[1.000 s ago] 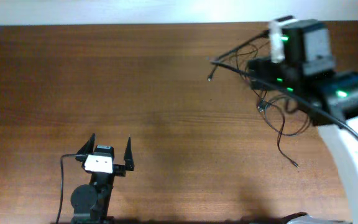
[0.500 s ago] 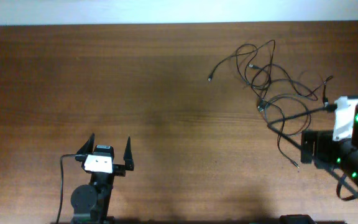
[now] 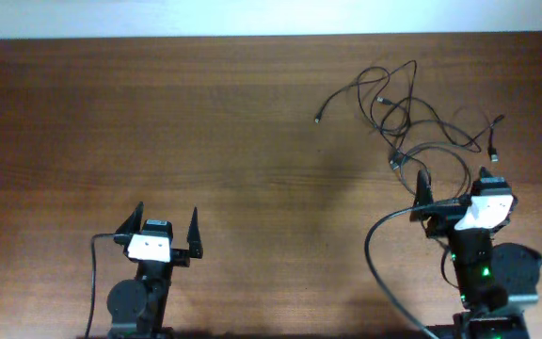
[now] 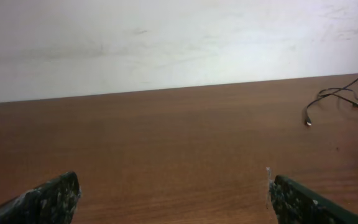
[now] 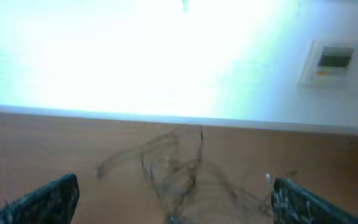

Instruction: Untangle cables

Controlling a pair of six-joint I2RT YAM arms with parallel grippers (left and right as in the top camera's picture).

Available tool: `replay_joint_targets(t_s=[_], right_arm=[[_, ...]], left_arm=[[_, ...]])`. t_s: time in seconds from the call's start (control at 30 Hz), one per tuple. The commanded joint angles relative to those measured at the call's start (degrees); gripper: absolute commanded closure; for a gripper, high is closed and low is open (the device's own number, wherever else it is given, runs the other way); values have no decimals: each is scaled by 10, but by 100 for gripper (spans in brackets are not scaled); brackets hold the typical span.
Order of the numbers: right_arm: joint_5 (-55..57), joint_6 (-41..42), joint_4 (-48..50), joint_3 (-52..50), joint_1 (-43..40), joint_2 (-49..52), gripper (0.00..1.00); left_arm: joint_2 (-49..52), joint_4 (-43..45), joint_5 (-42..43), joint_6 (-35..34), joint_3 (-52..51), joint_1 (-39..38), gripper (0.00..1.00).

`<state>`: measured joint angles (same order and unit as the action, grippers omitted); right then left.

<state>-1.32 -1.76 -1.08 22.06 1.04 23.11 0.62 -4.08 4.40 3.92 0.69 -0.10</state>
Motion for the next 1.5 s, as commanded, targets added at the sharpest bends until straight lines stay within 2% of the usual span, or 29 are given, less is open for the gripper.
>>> replay_joint_targets(t_s=[0.0,0.07,0.53,0.67,0.8,1.47], right_arm=[[-32,-1,99,-77,-4,-54,1],[-31,-1,125,-103,-4,-84,1],[-30,-1,129,-213,-4,-229,1],[-30,-1,77,-217,-3,-229,1],[-24,-1,-32,-217,-3,-229,1],[-26,-1,-31,-217,-3,-229,1]], left_arm=[[-3,-3,-4,9,-2,-2,1],[-3,-3,-4,9,-2,-2,1],[-3,-3,-4,9,-2,-2,1],[-3,-3,-4,9,-2,-2,1],[-3,-3,-4,9,-2,-2,1],[-3,-3,-4,9,-2,-2,1]])
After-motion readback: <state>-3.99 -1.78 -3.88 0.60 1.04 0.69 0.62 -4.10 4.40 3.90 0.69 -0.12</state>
